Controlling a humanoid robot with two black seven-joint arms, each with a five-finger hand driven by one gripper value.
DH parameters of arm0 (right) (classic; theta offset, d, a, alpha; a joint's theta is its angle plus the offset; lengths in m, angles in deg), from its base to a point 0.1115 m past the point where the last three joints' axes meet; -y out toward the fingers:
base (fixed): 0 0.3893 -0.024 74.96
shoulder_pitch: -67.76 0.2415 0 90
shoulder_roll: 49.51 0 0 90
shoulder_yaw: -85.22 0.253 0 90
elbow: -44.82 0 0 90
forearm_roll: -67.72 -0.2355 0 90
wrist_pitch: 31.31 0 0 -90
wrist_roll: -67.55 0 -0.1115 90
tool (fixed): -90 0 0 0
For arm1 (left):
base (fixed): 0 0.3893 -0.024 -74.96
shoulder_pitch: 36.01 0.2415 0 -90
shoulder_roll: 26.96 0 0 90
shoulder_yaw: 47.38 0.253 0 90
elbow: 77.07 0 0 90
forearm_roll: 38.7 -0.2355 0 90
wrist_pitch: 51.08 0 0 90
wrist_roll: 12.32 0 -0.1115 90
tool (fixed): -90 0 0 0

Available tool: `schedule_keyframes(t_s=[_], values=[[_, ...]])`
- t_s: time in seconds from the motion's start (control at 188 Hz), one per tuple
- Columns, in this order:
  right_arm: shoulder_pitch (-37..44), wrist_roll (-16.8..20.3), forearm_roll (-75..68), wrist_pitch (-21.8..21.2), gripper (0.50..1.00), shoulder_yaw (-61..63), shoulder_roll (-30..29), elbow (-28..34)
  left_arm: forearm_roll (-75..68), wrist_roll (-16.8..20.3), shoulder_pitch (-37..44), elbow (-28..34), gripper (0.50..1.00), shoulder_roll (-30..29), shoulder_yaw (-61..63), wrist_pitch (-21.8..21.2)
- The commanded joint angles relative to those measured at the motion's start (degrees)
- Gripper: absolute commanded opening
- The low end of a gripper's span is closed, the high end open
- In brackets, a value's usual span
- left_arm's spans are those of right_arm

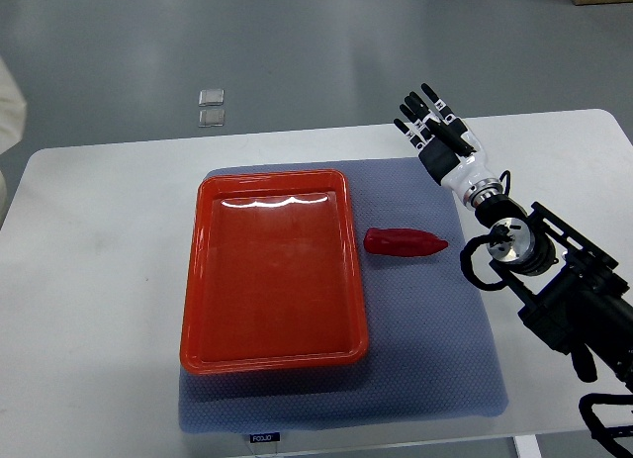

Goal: Place red pepper on red tray
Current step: 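Lower the right hand down onto the red pepper beside the tray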

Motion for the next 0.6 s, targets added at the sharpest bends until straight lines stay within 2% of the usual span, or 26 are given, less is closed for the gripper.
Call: schedule_keyframes(t_s=[0.0,0.286,0.371,0.451,0.594], values=[[0.1,0.0,0.0,0.2,0.921,0.0,-0.1,0.0,0.0,0.0,0.0,0.0,1.000,0.0,0.0,0.0],[0.4,0.0,1.1,-0.6,0.921,-0.2,0.4,0.4,0.0,0.1,0.0,-0.2,1.000,0.0,0.0,0.0],[1.2,0.3,4.2,-2.8,0.924,-0.6,1.1,0.6,0.0,0.2,0.0,-0.1,1.000,0.0,0.0,0.0],[2.6,0.5,9.8,-5.2,0.921,-3.8,3.4,0.6,0.1,0.2,0.0,-0.1,1.000,0.0,0.0,0.0],[9.2,1.0,19.9,-7.7,0.921,-18.5,11.1,3.0,0.0,0.3,0.0,-0.1,1.000,0.0,0.0,0.0]])
